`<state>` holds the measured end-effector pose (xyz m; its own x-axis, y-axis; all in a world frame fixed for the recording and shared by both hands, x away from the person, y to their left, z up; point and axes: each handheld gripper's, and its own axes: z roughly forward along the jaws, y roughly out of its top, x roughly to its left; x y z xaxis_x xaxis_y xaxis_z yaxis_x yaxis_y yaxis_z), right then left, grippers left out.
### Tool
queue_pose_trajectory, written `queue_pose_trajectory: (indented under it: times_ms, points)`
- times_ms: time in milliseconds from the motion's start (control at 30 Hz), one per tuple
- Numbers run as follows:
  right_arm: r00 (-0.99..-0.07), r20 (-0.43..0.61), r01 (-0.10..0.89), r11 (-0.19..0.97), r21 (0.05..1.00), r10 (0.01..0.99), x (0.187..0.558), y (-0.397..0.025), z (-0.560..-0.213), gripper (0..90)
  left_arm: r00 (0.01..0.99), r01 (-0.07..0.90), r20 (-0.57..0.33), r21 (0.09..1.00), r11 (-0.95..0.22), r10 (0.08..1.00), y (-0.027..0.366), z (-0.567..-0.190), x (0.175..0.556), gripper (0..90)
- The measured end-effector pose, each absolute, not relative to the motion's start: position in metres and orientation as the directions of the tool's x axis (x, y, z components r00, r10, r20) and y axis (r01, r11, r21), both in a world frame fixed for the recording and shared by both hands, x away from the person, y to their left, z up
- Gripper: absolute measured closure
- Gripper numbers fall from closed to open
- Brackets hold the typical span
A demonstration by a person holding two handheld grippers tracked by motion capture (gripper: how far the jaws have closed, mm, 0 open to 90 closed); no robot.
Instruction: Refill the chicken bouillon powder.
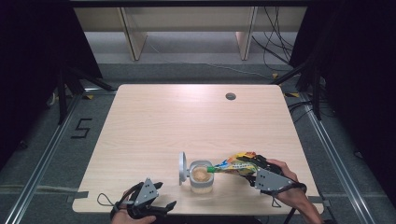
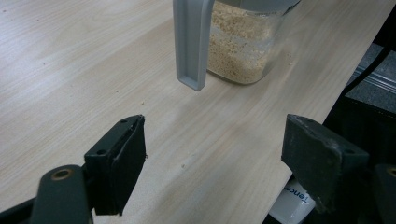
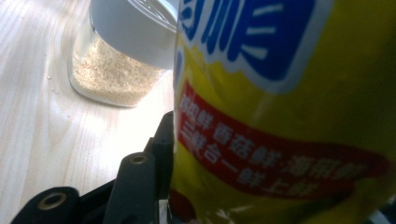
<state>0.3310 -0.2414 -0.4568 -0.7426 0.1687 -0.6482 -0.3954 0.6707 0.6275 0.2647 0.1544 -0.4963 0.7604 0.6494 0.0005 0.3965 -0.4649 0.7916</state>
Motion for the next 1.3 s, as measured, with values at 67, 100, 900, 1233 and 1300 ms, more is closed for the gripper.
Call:
queue_pose_trajectory:
  times_ms: [67, 100, 900, 1233, 1300]
  points:
    - [-0.741, -0.645, -0.385, 0.668, 0.637, 0.188, 0.333, -0.242, -0.458, 58.4, 0.76, 0.398, -0.014, 0.8, -0.448, 0.65, 0.153, -0.498, 0.265, 21.4]
    - [-0.744, -0.641, -0.385, 0.662, 0.643, 0.191, 0.335, -0.243, -0.457, 58.8, 0.763, 0.398, -0.012, 0.797, -0.455, 0.647, 0.153, -0.498, 0.265, 21.4]
    - [-0.787, -0.429, -0.175, 0.507, 0.844, 0.442, 0.371, -0.267, -0.476, 63.2, 0.76, 0.399, -0.02, 0.804, -0.441, 0.65, 0.151, -0.498, 0.264, 21.4]
    - [-0.763, -0.364, -0.072, 0.49, 0.869, 0.534, 0.371, -0.284, -0.476, 54.6, 0.765, 0.393, 0.005, 0.789, -0.472, 0.644, 0.155, -0.496, 0.265, 21.4]
    - [-0.75, -0.369, -0.067, 0.493, 0.868, 0.549, 0.37, -0.291, -0.476, 53.0, 0.762, 0.394, -0.006, 0.798, -0.456, 0.648, 0.154, -0.497, 0.265, 21.4]
